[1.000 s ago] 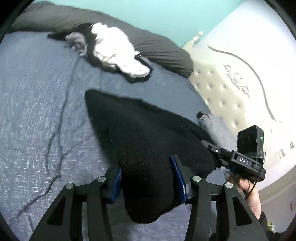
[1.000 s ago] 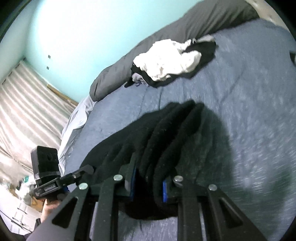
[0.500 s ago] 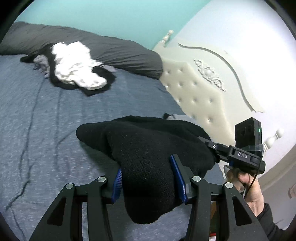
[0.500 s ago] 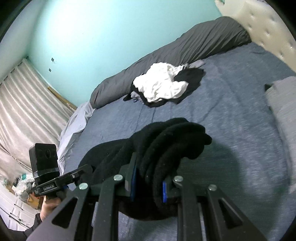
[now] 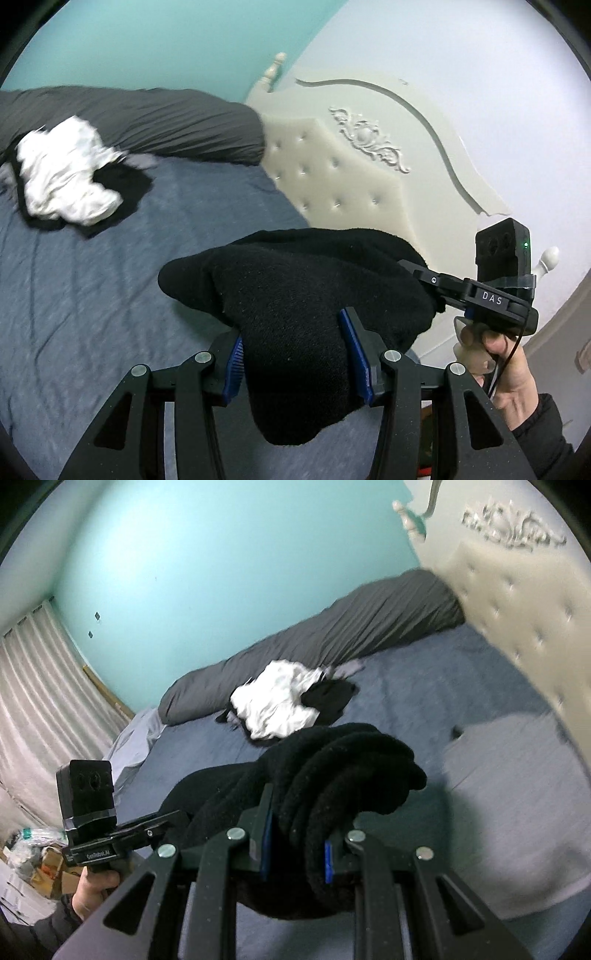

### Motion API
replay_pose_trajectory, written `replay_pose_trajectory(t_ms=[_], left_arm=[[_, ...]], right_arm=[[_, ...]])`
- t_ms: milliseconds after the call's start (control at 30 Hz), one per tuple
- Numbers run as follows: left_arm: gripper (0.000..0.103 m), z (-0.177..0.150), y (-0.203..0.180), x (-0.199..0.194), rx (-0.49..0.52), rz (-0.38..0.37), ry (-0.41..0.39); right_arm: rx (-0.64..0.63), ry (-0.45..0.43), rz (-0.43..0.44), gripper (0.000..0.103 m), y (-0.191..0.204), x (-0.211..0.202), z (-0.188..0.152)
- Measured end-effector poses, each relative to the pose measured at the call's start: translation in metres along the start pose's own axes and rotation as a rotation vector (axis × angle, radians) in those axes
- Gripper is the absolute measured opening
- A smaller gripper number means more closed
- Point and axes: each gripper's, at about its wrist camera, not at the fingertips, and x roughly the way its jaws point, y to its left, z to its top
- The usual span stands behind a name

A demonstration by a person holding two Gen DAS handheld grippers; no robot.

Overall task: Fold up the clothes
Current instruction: 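Lift the held sweatshirt with both grippers and carry it toward the headboard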

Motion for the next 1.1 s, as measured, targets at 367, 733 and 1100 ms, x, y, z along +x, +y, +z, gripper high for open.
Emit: replay_pose_trajectory(t_ms=[367, 733, 1100], left_arm=[[0.052, 0.055, -0.07, 0.112, 0.078, -0.047, -0.041], [0.052, -0.024, -0.076, 0.253, 0.027, -0.039, 0.141], [0.052, -0.077, -0.068, 0.279, -0.028, -0.081, 0.256]], right_arm=[[-0.108, -0.098, -0.124, 0.019, -0.088, -0.045, 0.065], [-0.094, 0.037, -0.288, 0.02, -0.206, -0.02, 0.0], [0.01, 0.124, -0.259, 0.021, -0.25, -0.029, -0.049]])
